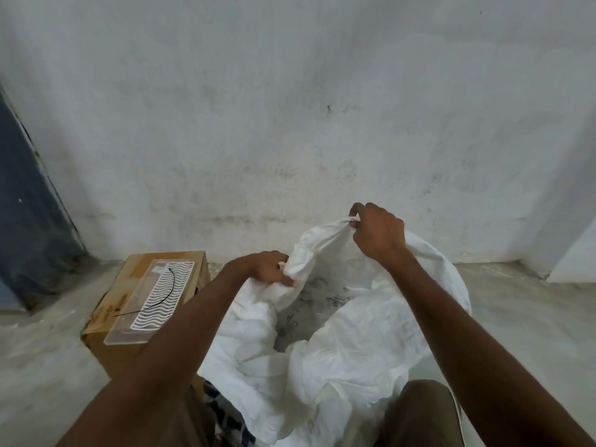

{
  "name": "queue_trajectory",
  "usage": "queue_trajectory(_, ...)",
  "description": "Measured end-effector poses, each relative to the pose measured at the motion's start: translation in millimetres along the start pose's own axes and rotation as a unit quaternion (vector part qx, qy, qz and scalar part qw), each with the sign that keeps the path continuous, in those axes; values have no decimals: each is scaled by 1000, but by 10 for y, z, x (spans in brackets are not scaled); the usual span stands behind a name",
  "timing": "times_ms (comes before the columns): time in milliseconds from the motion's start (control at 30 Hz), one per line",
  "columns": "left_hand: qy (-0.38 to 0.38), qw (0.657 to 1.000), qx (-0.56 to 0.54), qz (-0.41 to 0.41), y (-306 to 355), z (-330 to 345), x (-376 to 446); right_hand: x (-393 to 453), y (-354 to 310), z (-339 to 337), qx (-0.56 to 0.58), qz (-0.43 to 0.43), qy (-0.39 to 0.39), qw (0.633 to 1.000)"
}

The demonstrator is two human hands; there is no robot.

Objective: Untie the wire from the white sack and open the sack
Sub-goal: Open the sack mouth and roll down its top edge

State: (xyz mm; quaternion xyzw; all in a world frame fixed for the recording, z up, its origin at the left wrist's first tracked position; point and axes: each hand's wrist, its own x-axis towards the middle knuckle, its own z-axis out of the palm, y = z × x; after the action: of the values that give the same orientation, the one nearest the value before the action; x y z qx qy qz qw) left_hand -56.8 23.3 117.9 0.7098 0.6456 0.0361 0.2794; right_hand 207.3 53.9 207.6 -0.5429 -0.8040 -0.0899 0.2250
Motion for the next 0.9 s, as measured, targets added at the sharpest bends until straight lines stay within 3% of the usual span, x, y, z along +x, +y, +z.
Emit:
queue_trajectory(67, -33, 999, 33, -14, 10, -11, 2, 1, 82, -59, -21, -24, -12, 999)
queue_trajectory(133, 2, 1000, 17, 7, -29, -75, -19, -15, 249, -101, -67, -26, -39, 997)
queue_trajectory(267, 244, 966, -36, 72, -41, -386, -148, -53, 585, -40, -118, 68, -18, 991)
queue_trajectory(333, 303, 949, -35, 75, 21, -520, -181, -68, 596, 8, -112, 103, -9, 988)
queue_trajectory(400, 303, 949, -34, 80, 145, -585, -196, -86, 504, 43, -121, 100, -11, 988)
queue_trajectory(600, 244, 960, -62, 124, 379, -666, -228, -89, -14, 198, -66, -29, -32, 997)
queue_trajectory(700, 268, 957, -23, 113, 300, -646, -248, -80, -167, 277, -76, -14, -33, 996)
queue_trajectory(800, 331, 938, 83, 64, 74, -707, -348, -3, -124, 267, -8, -15, -45, 999)
queue_trajectory(900, 325, 938, 86, 82, -137, -701, -407, 64, -43, 212, 33, -41, -34, 998)
